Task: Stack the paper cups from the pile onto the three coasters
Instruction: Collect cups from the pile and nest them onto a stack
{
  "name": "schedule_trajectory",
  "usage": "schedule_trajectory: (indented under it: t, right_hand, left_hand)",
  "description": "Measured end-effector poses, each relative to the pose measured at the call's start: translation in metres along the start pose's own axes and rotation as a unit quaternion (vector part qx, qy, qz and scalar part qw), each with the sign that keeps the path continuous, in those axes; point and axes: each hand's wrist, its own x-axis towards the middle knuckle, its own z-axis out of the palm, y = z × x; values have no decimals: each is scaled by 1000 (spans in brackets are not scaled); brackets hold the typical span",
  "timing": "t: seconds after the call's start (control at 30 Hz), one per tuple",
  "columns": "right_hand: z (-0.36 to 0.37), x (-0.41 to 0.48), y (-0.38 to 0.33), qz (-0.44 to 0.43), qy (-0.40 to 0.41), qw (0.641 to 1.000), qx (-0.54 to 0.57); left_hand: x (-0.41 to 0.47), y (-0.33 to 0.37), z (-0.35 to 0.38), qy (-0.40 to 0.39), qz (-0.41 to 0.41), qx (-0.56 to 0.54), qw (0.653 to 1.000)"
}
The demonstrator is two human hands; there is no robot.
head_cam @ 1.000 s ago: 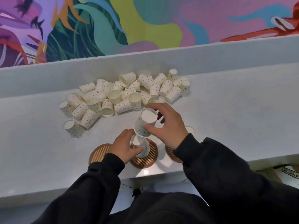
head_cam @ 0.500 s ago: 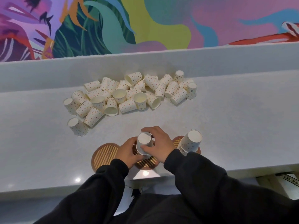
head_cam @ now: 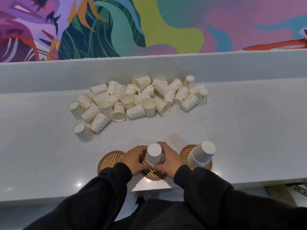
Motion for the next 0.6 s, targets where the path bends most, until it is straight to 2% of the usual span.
schedule_trajectory:
  t: [0.1, 0.17, 0.27, 0.33, 0.43, 0.53, 0.6]
  right_hand:
    - [-22, -8, -20, -4, -4, 1000, -13]
    - [-46, -12, -44, -35, 9, 999, -24]
    - [-83, 1, -87, -112, 64, 990, -48]
    - [-99, 29, -112, -142, 113, 982, -56]
    - [-103, 87, -128, -139, 136, 974, -118]
    - [-92, 140, -124, -123, 99, 966, -207]
    - [-82, 169, -119, -126, 63, 947, -288]
  left_hand:
    - [17, -4, -36, 6, -2, 36, 999]
    - [34, -4, -65, 40, 9, 41, 998]
    - [67, 1, -106, 121, 36, 66, 990]
    - [95, 3, -123, 141, 45, 85, 985]
    - [131, 2, -130, 143, 44, 117, 982]
    - [151, 1, -123, 120, 59, 152, 979]
    - [158, -3, -119, 88, 71, 192, 975]
